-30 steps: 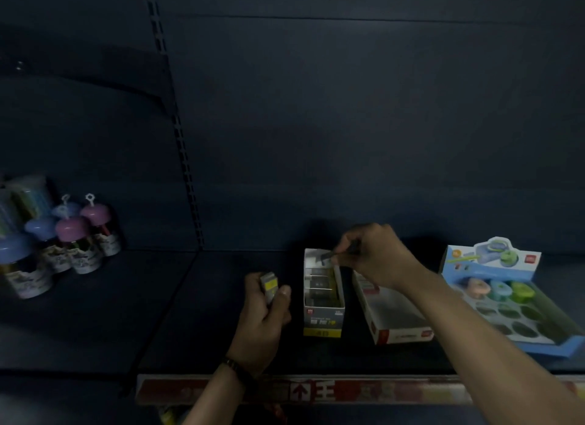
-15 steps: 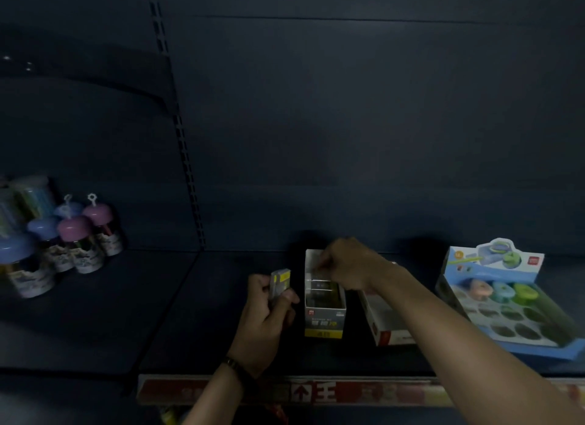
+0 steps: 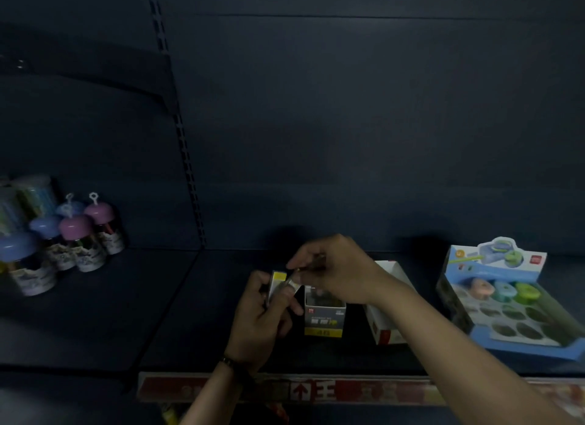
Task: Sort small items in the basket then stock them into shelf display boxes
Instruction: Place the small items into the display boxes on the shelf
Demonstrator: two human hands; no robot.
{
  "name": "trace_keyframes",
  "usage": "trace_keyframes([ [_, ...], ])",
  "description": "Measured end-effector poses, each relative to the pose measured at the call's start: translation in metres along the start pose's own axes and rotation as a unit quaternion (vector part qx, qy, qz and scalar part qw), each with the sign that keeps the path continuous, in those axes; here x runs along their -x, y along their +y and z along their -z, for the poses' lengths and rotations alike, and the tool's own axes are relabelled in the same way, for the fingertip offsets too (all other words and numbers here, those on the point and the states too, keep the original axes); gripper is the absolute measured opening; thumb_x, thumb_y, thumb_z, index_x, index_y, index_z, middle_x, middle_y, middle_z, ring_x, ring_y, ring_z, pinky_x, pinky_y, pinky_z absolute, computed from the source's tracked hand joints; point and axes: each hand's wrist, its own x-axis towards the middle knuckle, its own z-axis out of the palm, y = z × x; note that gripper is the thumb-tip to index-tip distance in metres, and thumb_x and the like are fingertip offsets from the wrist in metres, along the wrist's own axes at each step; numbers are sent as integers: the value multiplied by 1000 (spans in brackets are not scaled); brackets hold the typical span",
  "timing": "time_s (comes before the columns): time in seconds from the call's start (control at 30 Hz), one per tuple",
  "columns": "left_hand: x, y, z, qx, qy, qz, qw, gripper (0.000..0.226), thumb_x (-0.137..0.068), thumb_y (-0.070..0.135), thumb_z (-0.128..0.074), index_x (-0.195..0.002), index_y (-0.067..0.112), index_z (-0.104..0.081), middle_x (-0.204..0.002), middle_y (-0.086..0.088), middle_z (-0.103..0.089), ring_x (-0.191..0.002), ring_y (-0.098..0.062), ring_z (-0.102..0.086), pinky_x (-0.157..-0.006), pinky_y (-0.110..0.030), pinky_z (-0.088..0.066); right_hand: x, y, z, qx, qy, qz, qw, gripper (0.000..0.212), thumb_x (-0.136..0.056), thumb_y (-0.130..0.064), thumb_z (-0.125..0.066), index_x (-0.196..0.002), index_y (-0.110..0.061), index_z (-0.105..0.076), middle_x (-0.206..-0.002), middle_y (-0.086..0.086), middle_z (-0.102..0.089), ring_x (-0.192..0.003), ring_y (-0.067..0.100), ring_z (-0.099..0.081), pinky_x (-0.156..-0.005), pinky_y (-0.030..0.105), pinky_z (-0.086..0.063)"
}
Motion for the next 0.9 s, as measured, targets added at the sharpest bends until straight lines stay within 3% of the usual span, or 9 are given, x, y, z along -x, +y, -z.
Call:
trace_keyframes([
  [0.1, -2, 0, 0, 9, 21, 10, 1000, 30, -102, 27, -52, -109, -2, -47, -81, -23, -69, -48, -16, -44, -47, -26, -37, 1, 6, 1, 4, 43, 14, 999, 12, -88, -24, -87, -93, -32, -81, -90, -11, -78, -86, 7, -74, -80, 39, -64],
  [0.2, -5, -1, 2, 22, 28, 12, 999, 26, -101, 22, -56, -108, -2, -48, -83, -19, -69, -51, -14, -43, -49, -26, -35, 5, 13, -2, 16, 70, 18, 997, 11, -86, -26, -88, -92, -32, -81, -89, -14, -77, -89, 3, -73, -88, 39, -62],
  [0.3, -6, -6, 5, 5, 25, 10, 1000, 17, -108, 14, -51, -109, -3, -50, -80, -17, -68, -52, -16, -42, -49, -26, -34, 8, 11, -5, 55, 67, 59, 995, 11, -82, -30, -91, -88, -30, -82, -97, -15, -76, -91, 2, -73, -84, 31, -61],
  [0.4, -6, -7, 4, 0, 32, -2, 999, 18, -108, 19, -53, -107, 0, -53, -77, -15, -65, -52, -15, -43, -48, -25, -34, 6, 8, -3, 111, 33, 129, 985, 12, -82, -26, -92, -90, -28, -84, -105, -16, -73, -91, 5, -70, -79, 20, -56],
  [0.5, -6, -7, 4, -5, 40, -6, 999, 17, -109, 17, -50, -107, 0, -53, -76, -13, -64, -54, -15, -43, -49, -25, -35, 3, 8, 0, 168, -8, 151, 974, 15, -85, -24, -87, -98, -29, -84, -104, -17, -72, -88, 0, -66, -79, 19, -53],
  [0.6, -7, -7, 4, -7, 31, -16, 999, 22, -107, 25, -51, -107, 3, -53, -78, -13, -65, -54, -15, -43, -50, -26, -36, 2, 9, 3, 219, -17, 172, 960, 24, -91, -20, -82, -115, -24, -78, -106, -13, -73, -84, -11, -58, -78, 8, -44],
  [0.63, -6, -7, 4, -5, 28, -18, 999, 24, -105, 27, -51, -107, 3, -53, -79, -14, -65, -54, -15, -42, -50, -26, -35, 2, 10, 3, 227, -24, 174, 958, 27, -92, -19, -80, -119, -23, -76, -106, -11, -72, -84, -11, -58, -78, 10, -46],
  [0.73, -7, -6, 3, -4, 29, -17, 999, 26, -108, 26, -53, -108, 0, -51, -80, -15, -65, -55, -16, -42, -50, -27, -35, 3, 10, 1, 247, -42, 184, 950, 20, -93, -19, -78, -110, -27, -72, -96, -13, -65, -84, 2, -60, -77, 34, -55],
  [0.9, -6, -9, 4, -29, 38, -15, 999, 18, -111, 18, -42, -116, 3, -52, -74, -9, -59, -55, -15, -40, -52, -25, -36, 0, 14, 18, 248, -4, 147, 958, 17, -92, -27, -79, -108, -30, -75, -103, -15, -70, -91, 3, -66, -81, 27, -56],
])
